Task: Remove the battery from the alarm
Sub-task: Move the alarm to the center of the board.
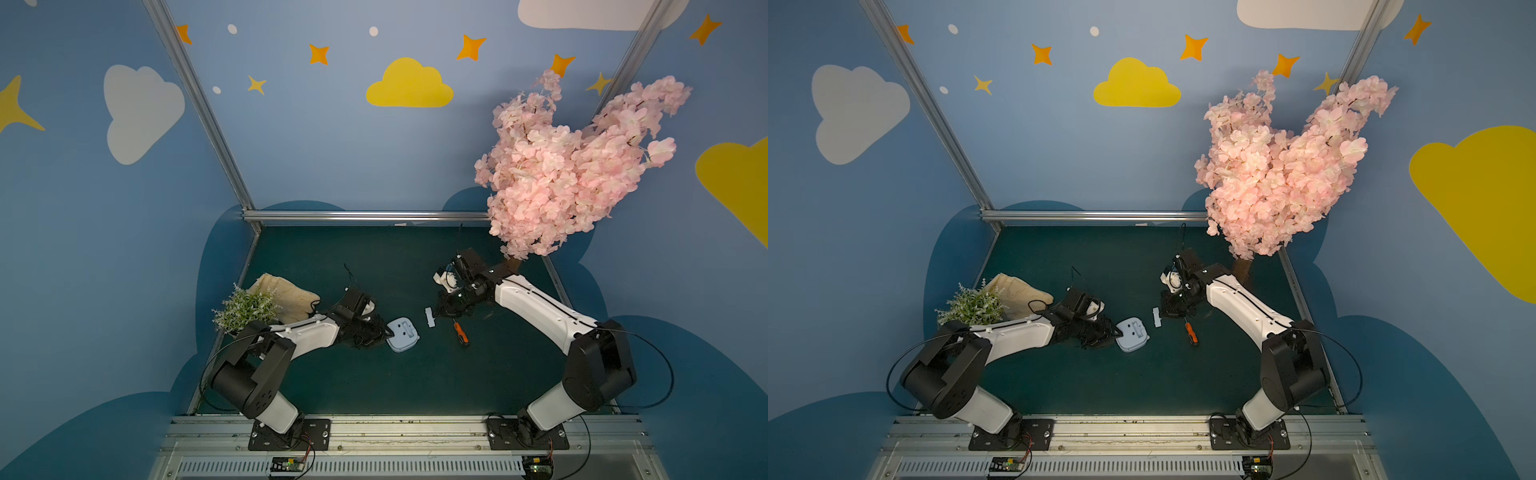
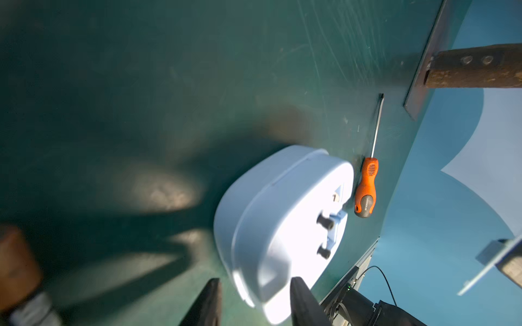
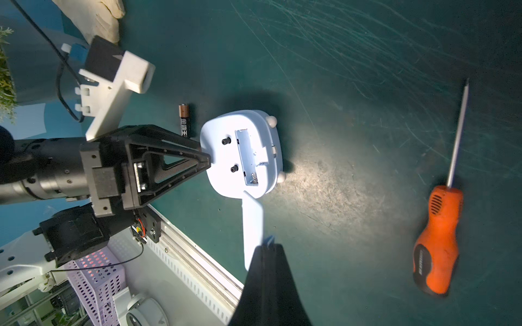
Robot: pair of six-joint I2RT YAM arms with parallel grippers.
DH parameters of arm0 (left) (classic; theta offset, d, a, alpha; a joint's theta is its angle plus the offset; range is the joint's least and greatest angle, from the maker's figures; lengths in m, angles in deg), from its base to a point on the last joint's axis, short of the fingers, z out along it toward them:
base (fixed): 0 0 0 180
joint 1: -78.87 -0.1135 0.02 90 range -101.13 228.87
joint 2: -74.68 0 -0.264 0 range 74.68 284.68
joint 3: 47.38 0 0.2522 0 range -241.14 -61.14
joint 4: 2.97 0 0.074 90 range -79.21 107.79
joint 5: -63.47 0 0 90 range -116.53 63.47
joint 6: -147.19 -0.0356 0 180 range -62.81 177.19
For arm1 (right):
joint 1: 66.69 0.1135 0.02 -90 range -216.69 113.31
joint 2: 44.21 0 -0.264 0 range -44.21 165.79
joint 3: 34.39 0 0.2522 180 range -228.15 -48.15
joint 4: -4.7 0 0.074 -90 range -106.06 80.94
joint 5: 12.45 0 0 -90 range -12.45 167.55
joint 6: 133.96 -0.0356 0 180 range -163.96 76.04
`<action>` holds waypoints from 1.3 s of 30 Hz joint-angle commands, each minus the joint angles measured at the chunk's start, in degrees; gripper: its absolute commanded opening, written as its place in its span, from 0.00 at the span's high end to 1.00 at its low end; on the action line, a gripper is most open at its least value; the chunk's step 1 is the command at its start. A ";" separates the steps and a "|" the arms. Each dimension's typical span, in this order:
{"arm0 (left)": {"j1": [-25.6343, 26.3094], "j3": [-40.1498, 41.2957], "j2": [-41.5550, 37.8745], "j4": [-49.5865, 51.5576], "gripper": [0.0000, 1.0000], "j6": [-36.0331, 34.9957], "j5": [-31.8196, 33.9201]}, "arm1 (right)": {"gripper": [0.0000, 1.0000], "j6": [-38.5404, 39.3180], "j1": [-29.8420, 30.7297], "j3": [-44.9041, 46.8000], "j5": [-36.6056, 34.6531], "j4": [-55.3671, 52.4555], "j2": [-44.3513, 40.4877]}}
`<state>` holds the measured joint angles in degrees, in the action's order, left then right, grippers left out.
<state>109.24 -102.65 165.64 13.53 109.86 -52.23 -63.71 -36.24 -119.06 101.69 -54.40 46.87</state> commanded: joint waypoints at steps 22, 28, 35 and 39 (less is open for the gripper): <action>0.82 -12.70 12.70 1.01 0.66 -6.58 -7.17 | 1.00 -13.21 4.79 3.72 -8.93 1.23 2.80; 1.11 -10.53 10.95 0.15 0.64 -5.90 -6.75 | 1.00 -16.03 6.37 6.31 -12.48 5.29 2.02; 1.09 -10.51 10.73 -0.06 0.61 -5.88 -6.65 | 1.00 -15.08 6.72 5.34 -14.60 6.81 3.09; 1.07 -10.69 10.77 -0.02 0.60 -5.89 -6.76 | 1.00 -14.66 6.81 5.09 -14.19 7.63 4.30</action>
<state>110.15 -113.91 177.62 13.22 104.07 -58.50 -78.53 -29.77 -113.16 88.44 -47.93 49.74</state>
